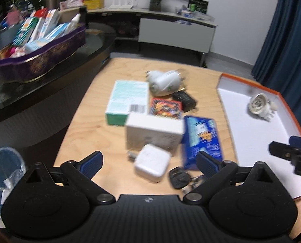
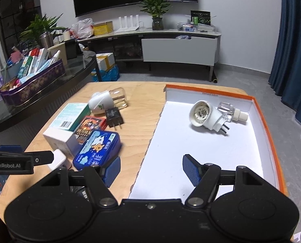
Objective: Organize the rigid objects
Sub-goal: 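Grasp the white square charger with the left tool while the right grasps the blue tin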
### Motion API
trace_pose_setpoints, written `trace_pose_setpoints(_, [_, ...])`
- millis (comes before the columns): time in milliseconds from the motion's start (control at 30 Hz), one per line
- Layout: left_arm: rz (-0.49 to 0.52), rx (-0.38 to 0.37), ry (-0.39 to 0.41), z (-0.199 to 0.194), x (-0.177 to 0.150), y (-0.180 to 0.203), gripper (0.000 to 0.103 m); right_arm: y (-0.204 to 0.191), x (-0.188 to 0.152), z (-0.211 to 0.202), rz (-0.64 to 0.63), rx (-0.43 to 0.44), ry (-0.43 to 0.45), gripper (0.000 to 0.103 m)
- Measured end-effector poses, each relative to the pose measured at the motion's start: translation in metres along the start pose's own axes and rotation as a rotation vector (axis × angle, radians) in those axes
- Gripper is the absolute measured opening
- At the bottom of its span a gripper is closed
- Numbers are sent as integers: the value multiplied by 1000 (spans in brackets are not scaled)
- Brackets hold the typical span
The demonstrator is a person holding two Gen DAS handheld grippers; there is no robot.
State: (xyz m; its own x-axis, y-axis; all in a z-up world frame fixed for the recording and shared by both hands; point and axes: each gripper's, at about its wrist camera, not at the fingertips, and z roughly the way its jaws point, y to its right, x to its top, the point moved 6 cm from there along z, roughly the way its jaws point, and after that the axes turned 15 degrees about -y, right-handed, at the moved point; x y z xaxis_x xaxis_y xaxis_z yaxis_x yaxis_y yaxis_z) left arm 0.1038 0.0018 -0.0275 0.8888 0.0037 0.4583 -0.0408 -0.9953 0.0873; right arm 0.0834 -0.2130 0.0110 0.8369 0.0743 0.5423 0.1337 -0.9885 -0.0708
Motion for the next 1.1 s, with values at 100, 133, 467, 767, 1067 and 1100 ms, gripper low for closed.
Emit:
trace_pose_setpoints(100, [-18,-1,-15,6,-5,-10,101,-3,-3,3,-10,12,-8,81])
trace_pose_setpoints(133, [-22,-1,-20,8,-7,-11,101,-4,-3,4,-12,13,-10,81])
trace_pose_setpoints(467, [2,-3,-45,30,-11,-8,101,-3,-4,9,-10,21,-18,81])
trace_pose_setpoints(767, [9,13,-24,52,-3,-9,92,-5,-4,13,-14,22,-26,81])
trace_pose_setpoints(1067, [-7,-44,17,43,-2,-16,58,-14,-1,23,-17,46,-50,81])
trace_pose_setpoints(1100, [-16,-38,20,40,-4,-19,58,-18,0,25,-21,54,-56,81])
